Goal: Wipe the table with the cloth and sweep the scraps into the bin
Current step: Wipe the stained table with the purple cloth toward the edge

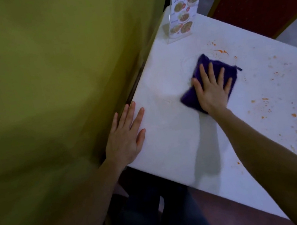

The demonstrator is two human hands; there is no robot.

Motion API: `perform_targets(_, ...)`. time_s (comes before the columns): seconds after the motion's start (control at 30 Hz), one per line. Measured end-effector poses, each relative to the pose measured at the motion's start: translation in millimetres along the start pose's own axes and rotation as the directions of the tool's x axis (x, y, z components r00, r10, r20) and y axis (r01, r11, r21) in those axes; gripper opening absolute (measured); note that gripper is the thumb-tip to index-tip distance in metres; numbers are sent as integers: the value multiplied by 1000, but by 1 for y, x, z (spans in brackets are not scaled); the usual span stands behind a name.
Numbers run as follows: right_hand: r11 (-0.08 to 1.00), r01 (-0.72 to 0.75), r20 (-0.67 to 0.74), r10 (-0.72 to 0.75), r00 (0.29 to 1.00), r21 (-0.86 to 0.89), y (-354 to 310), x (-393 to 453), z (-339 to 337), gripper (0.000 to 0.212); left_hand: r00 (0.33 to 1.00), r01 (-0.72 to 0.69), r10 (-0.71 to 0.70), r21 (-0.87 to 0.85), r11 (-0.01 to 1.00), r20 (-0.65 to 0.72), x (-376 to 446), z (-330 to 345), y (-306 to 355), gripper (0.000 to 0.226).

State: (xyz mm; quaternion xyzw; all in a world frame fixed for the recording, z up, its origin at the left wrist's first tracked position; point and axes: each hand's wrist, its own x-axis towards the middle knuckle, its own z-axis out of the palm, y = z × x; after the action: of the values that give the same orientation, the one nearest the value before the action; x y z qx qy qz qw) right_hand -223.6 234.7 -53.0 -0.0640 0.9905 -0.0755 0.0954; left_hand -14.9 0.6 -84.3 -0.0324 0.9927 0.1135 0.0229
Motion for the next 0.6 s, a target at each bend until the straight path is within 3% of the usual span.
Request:
perform_targets(0.1, 998, 67, 18, -67, 998, -2, -50, 30, 4, 62, 1000, 0, 0, 0, 1000, 9, -2, 0, 0, 62)
perform_targets(0.2, 966, 255, 45, -254, 966, -44, -85, 14, 15, 60, 1000, 0, 0, -2, 1000, 17, -1, -1, 0, 62)
perform_targets(0.27, 916, 395, 68, -391, 918, -70, -86, -17, 22, 59, 1000, 0, 0, 3, 1000, 25, -1, -2, 0, 63)
perform_targets(0.37, 866, 495, 119, -485, 866, -72, -54, -65, 27, 59, 1000, -1, 1, 3, 1000, 24, 0, -3, 1, 62)
perform_targets(0.43, 879, 469, 126, -457, 880, -87, -19, -88, 25, 60, 1000, 3, -3, -4, 1000, 22, 0, -2, 1, 62)
perform_targets(0.6, 982, 175, 77, -169, 983, -76, 39, -65, 3, 66, 1000, 5, -5, -4, 1000, 19, 1, 0, 0, 63)
